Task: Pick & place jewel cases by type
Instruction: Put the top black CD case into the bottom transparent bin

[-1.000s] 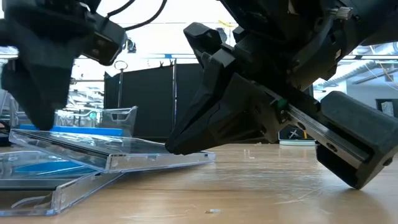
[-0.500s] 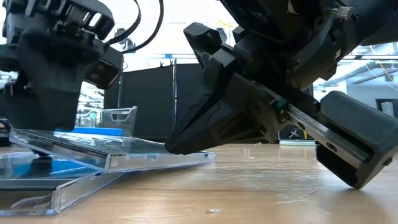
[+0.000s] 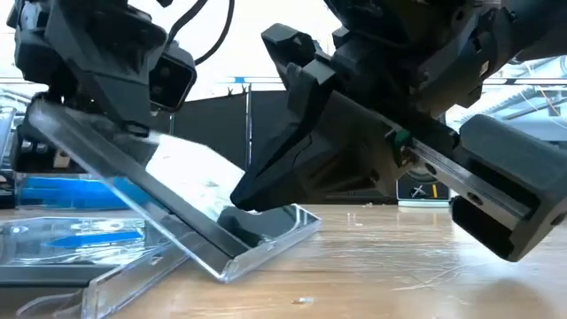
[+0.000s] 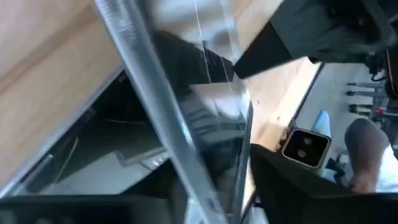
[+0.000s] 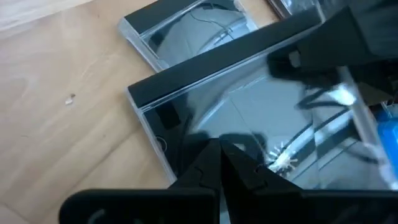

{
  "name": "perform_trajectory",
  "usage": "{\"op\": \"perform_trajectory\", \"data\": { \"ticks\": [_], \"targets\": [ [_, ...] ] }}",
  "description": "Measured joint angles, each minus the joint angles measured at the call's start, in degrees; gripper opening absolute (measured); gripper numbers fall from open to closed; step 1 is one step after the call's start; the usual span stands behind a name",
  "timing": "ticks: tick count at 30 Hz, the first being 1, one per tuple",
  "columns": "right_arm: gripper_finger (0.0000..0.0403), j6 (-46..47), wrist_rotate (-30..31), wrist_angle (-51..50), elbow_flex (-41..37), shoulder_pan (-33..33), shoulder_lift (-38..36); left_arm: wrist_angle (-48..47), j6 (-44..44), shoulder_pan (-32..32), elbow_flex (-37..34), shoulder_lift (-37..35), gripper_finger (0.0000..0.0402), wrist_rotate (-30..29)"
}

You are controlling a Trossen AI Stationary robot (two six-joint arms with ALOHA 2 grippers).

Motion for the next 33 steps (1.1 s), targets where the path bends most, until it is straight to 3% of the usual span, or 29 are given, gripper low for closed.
{"op": "perform_trajectory", "data": {
  "ticks": [4,6,14,19,23,27,33],
  "targets": [
    [0.0,-0.1,0.0,0.4,0.0,0.0,0.0,1.3,0.8,0.1,0.0,-0.1,0.005,2.4],
    [0.0,-0.9,0.9,0.2,0.0,0.4,-0.8,1.5,1.8,0.1,0.2,-0.2,0.0021,2.5],
    [0.0,-4.3,18.5,-1.7,0.0,6.5,-8.0,1.0,13.2,-0.6,2.0,-0.1,0.0022,-0.4],
    [0.0,2.6,19.8,-6.6,-0.9,10.9,-14.4,-4.5,24.6,-1.6,5.0,-0.5,0.0022,-6.5],
    [0.0,8.5,19.9,-6.4,-4.4,14.0,-20.3,-14.3,30.1,-3.4,10.0,-0.5,0.0022,-10.4],
    [0.0,14.0,19.8,-5.0,-10.9,15.6,-25.9,-30.9,31.6,-5.3,19.6,-0.5,0.0022,-12.9],
    [0.0,15.1,19.8,13.1,-25.9,14.4,-31.7,-58.1,33.3,-7.6,41.3,-0.5,0.0022,-20.3]
  ]
}}
